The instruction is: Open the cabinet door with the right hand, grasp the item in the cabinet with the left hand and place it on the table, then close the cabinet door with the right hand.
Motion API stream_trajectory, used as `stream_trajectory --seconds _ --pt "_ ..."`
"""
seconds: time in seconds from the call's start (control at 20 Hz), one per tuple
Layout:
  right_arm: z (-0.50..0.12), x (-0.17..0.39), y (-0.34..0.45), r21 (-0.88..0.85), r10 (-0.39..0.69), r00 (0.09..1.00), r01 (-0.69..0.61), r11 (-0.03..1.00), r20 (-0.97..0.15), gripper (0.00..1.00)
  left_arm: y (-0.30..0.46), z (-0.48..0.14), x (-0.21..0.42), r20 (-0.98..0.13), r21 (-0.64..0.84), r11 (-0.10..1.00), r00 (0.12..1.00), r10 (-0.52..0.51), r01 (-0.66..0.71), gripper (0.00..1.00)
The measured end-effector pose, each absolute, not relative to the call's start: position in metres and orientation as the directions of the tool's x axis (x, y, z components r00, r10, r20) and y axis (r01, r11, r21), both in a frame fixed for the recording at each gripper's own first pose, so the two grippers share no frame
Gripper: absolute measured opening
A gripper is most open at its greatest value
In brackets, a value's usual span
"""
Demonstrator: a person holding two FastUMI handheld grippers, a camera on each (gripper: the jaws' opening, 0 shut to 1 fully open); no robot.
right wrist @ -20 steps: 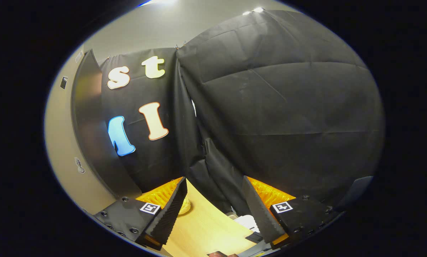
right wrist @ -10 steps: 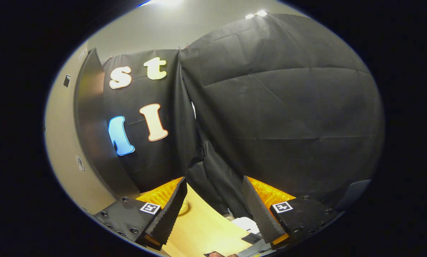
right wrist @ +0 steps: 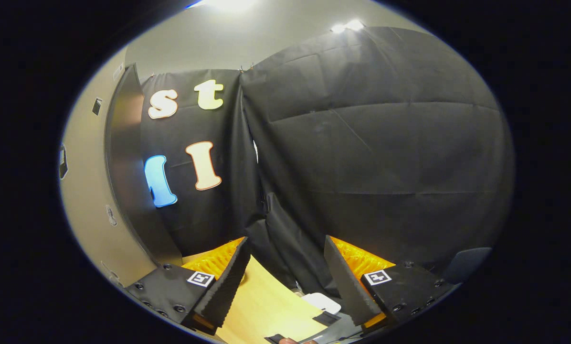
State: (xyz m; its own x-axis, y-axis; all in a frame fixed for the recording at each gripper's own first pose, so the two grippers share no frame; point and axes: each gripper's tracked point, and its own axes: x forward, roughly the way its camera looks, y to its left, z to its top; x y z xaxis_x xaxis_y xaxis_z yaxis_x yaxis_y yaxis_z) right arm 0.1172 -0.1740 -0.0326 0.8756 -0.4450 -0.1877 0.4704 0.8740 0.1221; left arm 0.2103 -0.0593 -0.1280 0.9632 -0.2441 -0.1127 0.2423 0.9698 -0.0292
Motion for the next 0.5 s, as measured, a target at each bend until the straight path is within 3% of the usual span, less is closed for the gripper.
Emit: stream_trajectory --seconds 0.05,0.35,0.5 --pt "-0.034 0.113 -0.174 0.115 -0.45 0.874 0.474 0.873 -0.185 0.92 -0.049 -0.137 0.202 -0.115 -0.033 0.972 0.965 -0.234 0.231 0.18" --pt "-0.055 0.09 -0.166 0.126 -0.461 0.857 0.495 0.86 -0.229 0.93 0.003 -0.217 0.134 -0.164 0.004 0.989 0.976 -0.144 0.147 0.15" --pt "-0.061 0.08 -0.17 0.1 -0.477 0.848 0.509 0.855 -0.23 0.92 0.008 -0.265 0.112 -0.213 0.003 0.991 0.969 -0.127 0.131 0.19"
